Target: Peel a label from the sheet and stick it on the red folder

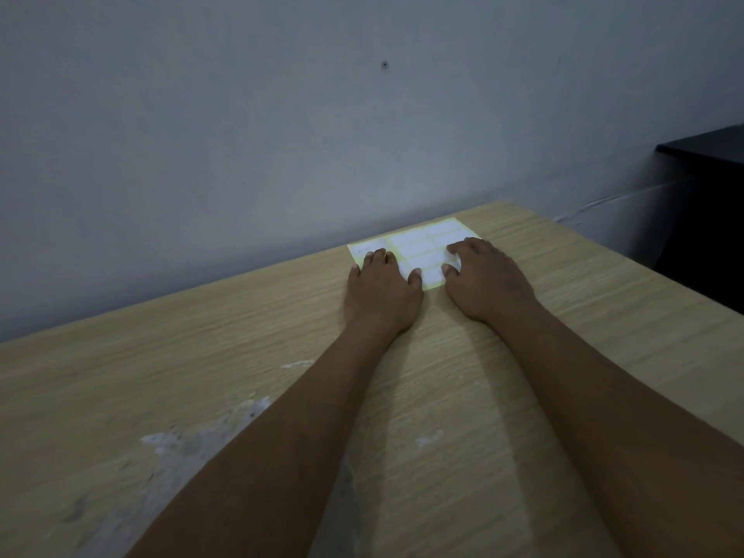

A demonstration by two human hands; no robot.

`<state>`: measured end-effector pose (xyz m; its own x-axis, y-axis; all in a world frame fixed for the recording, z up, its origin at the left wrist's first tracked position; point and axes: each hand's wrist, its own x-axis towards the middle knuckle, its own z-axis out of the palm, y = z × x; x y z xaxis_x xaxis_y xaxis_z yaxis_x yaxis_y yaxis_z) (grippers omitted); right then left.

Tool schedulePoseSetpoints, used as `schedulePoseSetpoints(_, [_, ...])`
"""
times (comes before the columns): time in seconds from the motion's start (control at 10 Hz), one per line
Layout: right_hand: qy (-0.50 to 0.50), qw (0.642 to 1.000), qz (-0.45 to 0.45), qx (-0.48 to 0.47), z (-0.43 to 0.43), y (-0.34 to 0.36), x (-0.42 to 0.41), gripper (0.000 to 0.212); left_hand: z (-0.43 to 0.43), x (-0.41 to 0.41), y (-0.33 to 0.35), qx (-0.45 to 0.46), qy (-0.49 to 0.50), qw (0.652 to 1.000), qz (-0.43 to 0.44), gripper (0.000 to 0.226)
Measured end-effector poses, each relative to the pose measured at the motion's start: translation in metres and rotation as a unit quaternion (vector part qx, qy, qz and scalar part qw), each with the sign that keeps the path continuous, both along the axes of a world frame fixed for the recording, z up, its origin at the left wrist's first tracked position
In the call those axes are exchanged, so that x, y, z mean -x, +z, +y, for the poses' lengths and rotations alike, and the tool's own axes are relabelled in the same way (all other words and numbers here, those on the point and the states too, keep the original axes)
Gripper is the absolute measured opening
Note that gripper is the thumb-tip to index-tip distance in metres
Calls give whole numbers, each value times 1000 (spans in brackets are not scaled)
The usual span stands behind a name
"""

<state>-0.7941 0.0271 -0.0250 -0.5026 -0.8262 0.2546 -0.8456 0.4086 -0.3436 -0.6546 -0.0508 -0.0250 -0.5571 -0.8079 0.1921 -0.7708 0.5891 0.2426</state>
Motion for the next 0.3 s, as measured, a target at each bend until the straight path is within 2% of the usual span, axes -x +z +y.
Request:
schedulePoseSetpoints(0.2, [13,996,-27,79,3,-1,-3,42,0,0,-2,-6,-3,998,62,65])
schedulePoseSetpoints(0.3, [1,992,16,122,5,1,-8,31,2,-3,0,-16,-10,993,115,58])
